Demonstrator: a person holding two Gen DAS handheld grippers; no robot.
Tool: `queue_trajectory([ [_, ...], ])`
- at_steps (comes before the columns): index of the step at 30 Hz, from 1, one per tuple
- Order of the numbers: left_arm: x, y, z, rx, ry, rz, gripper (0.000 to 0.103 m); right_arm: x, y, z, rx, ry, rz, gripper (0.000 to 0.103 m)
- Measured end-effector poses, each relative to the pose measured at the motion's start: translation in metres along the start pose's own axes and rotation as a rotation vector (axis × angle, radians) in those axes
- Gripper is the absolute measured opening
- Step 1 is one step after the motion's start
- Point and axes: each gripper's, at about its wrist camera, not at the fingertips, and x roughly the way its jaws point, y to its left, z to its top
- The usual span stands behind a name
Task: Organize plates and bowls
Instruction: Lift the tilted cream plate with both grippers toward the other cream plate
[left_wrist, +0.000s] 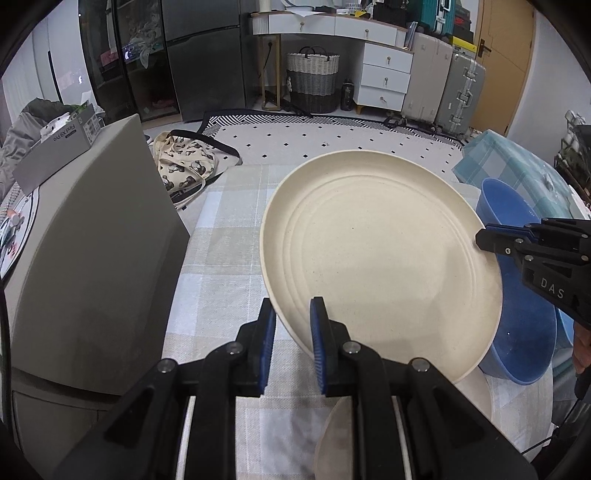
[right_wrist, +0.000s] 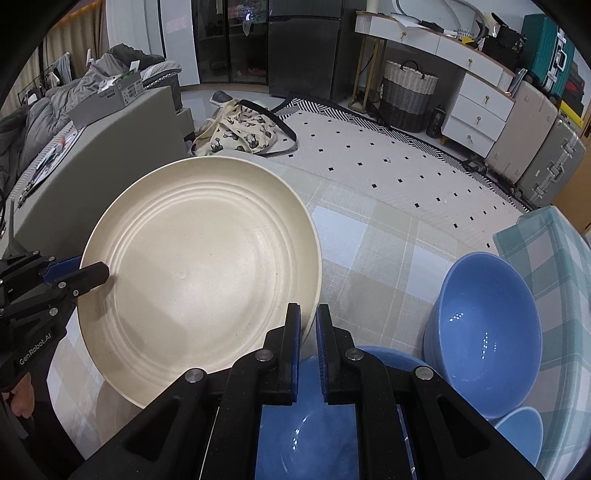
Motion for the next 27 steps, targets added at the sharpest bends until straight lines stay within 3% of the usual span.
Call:
queue_trajectory([
  [27, -0.052, 0.007, -0.036, 0.033, -0.067, 0.008, 0.016, -0.077, 0.042, -0.049, -0.003, -0.087, -0.013, 0.01],
])
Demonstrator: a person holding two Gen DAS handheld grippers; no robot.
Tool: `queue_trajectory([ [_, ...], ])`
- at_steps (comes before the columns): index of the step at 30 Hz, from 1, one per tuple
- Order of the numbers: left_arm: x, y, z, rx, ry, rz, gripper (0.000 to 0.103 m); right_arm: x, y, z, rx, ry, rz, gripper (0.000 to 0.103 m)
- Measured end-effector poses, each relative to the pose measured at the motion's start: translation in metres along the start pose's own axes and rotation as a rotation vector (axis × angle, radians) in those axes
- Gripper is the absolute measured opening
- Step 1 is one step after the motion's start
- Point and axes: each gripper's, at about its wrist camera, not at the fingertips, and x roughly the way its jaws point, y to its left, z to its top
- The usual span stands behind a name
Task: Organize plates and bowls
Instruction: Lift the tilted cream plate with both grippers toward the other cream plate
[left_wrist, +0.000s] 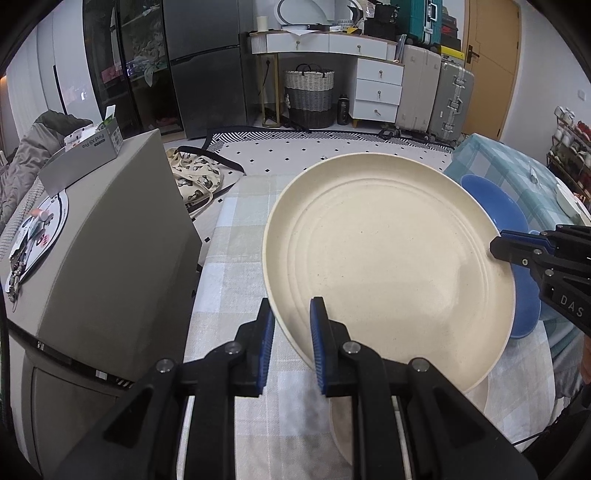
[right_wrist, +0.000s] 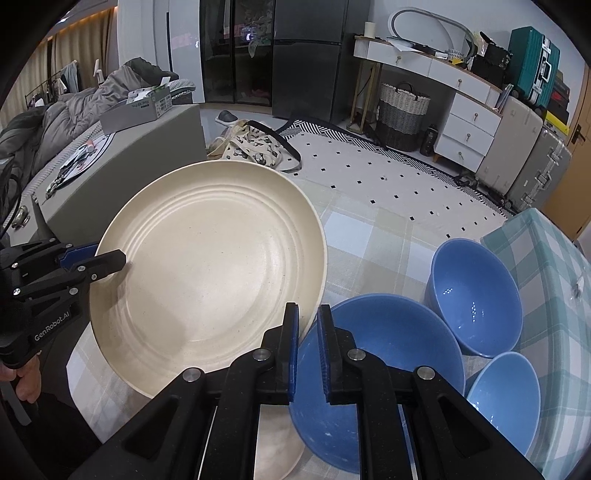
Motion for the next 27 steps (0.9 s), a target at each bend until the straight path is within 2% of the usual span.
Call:
queue_trajectory([
  [11, -0.02, -0.003, -0.016, 0.028, -0.022, 0.008, 0.016, -0.017, 0.006, -0.027, 0.016, -0.02, 0.027, 0.01],
  [27, -0.021, -0.007, -0.042, 0.027, -0.004, 0.02, 0.016, -0.024, 0.017, -0.058, 0.008, -0.02, 0.066, 0.012],
])
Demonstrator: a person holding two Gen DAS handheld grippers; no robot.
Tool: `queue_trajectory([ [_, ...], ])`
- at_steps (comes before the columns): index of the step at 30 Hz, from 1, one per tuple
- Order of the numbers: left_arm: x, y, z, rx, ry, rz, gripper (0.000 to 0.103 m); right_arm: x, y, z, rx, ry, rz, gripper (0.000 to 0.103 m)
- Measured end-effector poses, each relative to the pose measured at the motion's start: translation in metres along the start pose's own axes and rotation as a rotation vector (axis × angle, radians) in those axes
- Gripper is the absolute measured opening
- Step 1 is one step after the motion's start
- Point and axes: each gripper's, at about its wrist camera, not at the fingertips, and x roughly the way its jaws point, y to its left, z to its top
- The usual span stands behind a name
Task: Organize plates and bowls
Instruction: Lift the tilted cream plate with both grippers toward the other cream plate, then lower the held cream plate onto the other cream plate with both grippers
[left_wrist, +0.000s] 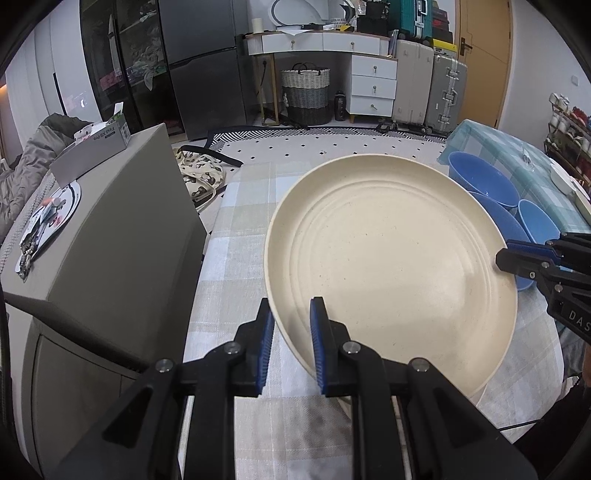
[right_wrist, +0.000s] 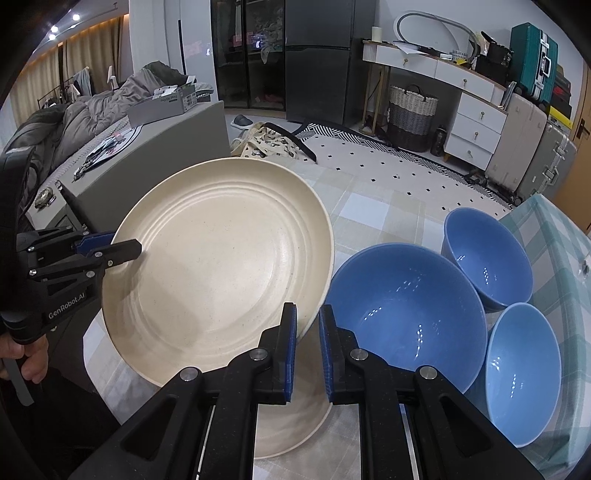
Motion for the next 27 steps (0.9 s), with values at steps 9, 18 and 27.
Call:
queue_trajectory([
  [9, 0.004, -0.002, -0.008, 0.011, 0.009, 0.002, 0.016, 0.003, 0.0, -0.013, 0.01, 0.006, 0.02, 0.012],
  [18, 0.006, -0.004, -0.024, 0.017, 0.038, 0.007, 0.016, 0.006, 0.004, -0.025, -0.001, 0.016, 0.036, 0.012],
  [27, 0.009, -0.007, -0.033, 0.028, 0.058, 0.006, 0.016, 0.009, 0.007, -0.038, 0.0, 0.029, 0.044, 0.013],
])
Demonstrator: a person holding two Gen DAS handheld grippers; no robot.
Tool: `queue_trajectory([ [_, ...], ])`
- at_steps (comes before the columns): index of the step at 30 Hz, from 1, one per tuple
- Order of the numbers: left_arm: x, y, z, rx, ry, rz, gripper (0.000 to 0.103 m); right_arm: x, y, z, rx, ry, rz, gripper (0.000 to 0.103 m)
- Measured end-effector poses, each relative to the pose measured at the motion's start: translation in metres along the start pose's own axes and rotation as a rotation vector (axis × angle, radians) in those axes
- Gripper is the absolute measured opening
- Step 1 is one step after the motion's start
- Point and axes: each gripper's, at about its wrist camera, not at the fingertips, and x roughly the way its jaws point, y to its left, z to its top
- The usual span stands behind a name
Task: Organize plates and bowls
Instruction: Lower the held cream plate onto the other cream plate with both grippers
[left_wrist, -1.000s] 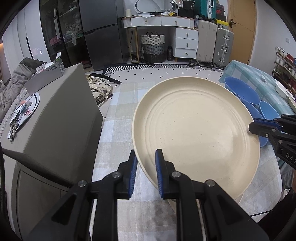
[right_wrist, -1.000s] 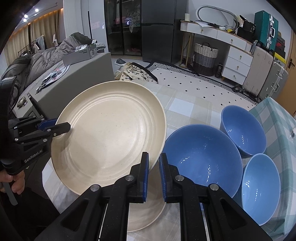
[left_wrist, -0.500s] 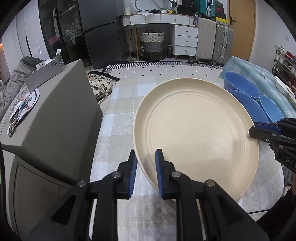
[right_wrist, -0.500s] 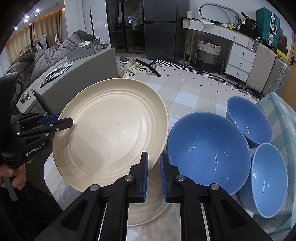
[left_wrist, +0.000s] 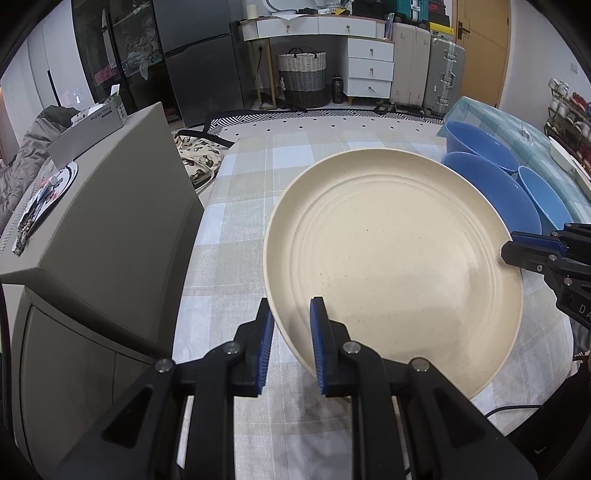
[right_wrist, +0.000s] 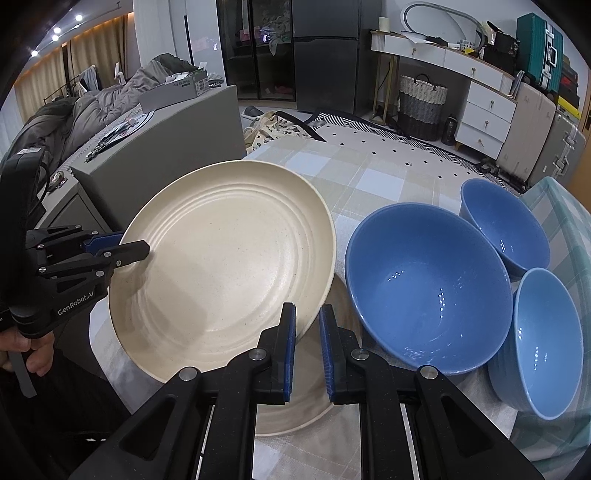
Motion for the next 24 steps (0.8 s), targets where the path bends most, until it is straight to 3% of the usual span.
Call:
queue_trajectory([
  [24, 0.026, -0.021, -0.009, 0.098, 0.086, 0.018, 0.017, 0.027, -0.007, -0.024, 0.011, 0.079, 0.005, 0.013],
])
